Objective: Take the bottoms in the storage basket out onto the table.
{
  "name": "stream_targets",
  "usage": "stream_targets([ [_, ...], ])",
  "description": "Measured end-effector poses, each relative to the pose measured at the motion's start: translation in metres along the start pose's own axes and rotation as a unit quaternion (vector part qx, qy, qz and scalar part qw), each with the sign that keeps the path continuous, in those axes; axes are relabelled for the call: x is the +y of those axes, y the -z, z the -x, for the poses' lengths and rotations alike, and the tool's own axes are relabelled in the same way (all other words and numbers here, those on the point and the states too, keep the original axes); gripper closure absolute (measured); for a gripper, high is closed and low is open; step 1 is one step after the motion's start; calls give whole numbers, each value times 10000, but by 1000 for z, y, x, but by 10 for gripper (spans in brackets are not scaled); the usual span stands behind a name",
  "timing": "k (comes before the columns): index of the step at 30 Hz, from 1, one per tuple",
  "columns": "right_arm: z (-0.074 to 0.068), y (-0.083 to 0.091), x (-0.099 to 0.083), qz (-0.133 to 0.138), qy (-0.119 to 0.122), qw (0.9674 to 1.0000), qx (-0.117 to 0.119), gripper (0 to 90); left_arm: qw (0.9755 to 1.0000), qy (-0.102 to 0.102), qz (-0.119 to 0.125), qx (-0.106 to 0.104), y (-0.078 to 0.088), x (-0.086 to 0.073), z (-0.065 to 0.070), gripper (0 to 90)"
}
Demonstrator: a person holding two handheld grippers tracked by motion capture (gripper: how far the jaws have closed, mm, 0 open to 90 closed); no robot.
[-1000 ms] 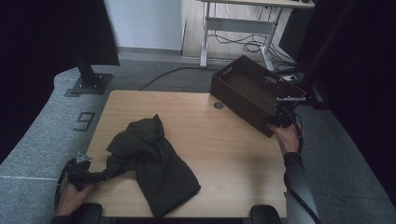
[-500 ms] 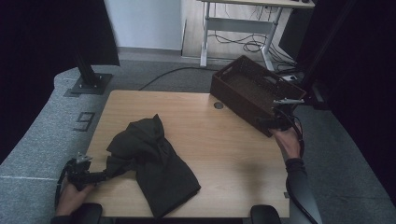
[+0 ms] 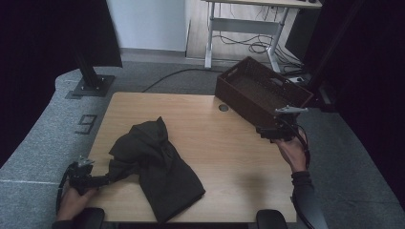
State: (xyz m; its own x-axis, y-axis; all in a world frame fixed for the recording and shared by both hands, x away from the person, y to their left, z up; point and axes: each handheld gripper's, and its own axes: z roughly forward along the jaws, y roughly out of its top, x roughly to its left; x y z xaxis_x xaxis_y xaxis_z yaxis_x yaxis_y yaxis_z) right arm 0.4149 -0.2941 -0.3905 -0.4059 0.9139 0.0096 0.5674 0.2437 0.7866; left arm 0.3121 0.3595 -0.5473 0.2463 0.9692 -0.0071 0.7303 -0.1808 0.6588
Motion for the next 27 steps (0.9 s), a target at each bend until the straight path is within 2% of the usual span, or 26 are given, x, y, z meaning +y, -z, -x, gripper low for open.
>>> stream_targets([
  [5,-6,8,-4,208,62,9997,85,71,10000,1,1,0,0,0,0,0],
  [13,-11,20,-12,324,-54,9988,369,119,10000,-8,-4,-1,0,0,0,0],
  [20,-20,27,-21,200,148,9985,482,112,10000,-10,-5,-4,0,0,0,0],
  [22,-26,28,-23,60,259,9986,455,103,10000,3,1,-1,0,0,0,0],
  [27,-38,28,-28,68,424,9979,490,103,10000,5,1,1,0,0,0,0],
])
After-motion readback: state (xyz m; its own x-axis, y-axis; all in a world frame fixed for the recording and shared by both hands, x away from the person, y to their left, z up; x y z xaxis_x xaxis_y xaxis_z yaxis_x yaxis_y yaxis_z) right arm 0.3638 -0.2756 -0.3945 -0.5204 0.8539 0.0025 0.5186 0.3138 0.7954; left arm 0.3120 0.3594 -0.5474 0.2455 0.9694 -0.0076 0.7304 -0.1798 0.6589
